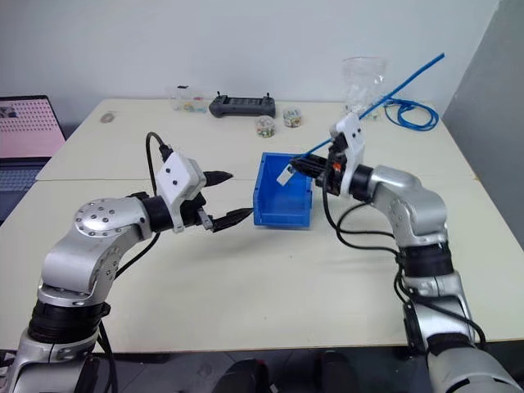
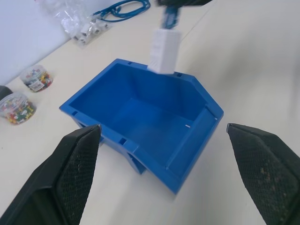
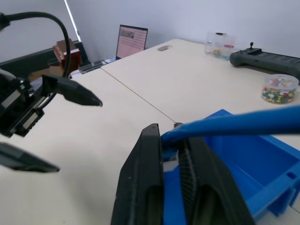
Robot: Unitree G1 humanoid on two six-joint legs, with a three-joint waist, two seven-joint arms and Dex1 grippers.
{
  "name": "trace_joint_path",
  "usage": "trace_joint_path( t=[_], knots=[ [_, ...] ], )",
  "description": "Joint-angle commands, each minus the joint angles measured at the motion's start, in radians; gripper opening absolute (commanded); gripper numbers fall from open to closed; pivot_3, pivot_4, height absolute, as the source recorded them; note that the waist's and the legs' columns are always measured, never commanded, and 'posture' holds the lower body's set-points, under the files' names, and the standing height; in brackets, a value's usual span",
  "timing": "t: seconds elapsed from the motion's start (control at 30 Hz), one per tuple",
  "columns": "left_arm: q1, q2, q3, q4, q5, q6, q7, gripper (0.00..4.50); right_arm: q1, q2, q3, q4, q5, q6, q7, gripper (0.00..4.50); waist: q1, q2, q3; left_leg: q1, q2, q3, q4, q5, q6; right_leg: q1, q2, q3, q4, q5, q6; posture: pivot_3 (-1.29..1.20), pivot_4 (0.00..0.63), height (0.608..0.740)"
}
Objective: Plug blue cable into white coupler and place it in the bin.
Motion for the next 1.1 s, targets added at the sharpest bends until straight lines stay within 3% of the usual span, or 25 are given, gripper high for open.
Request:
trace_joint_path(
  t=[0.03,0.17,0.4,0.57,0.83,1.1],
  knots=[
    [-0.043,-0.011,-0.029,0.013,0.017,-0.046,-0.001,4.5,-0.171,-0.015,0.067,0.295,-0.126,-0.14,0.059,1.7,0.002,0.0,0.0,-0.001,0.0,0.0,0.0,0.0,0.0,-0.001,0.0,0.0,0.0,0.0,0.0,0.0,0.15,0.74],
    [-0.067,-0.009,-0.021,0.041,0.011,-0.053,0.005,4.5,-0.251,-0.094,0.095,0.43,-0.184,-0.188,0.18,2.71,0.01,0.0,0.0,-0.01,0.0,-0.001,0.001,0.0,0.0,-0.008,0.0,-0.001,-0.001,0.0,0.0,0.0,0.15,0.74],
    [-0.039,0.007,0.052,0.064,-0.013,-0.028,0.035,4.5,-0.12,-0.284,0.085,0.234,-0.187,-0.138,0.336,4.42,0.016,0.0,0.001,-0.019,-0.001,0.0,0.002,0.0,0.0,-0.013,-0.003,-0.001,-0.006,0.0,0.0,0.0,0.15,0.74],
    [0.011,0.028,0.121,0.087,-0.017,-0.001,0.072,4.5,0.137,-0.395,-0.008,-0.14,-0.062,-0.037,0.401,4.42,0.014,0.0,0.001,-0.018,0.0,-0.001,0.002,0.0,0.0,-0.013,-0.002,-0.003,-0.003,0.0,0.0,0.0,0.15,0.74],
    [0.181,-0.007,0.251,0.026,-0.053,-0.008,0.167,4.5,0.557,-0.279,-0.216,-0.685,0.129,0.118,0.13,4.42,0.008,0.0,0.001,-0.013,0.001,-0.003,0.003,0.0,0.0,-0.01,-0.001,-0.003,0.001,0.0,0.0,0.0,0.15,0.74],
    [0.247,-0.013,0.259,0.008,-0.045,-0.032,0.202,4.5,0.598,-0.233,-0.231,-0.76,0.176,0.14,0.002,4.42,0.01,0.0,0.002,-0.011,0.0,-0.003,0.004,0.0,-0.001,-0.008,-0.001,-0.002,0.0,0.001,0.002,0.0,0.15,0.74]
  ],
)
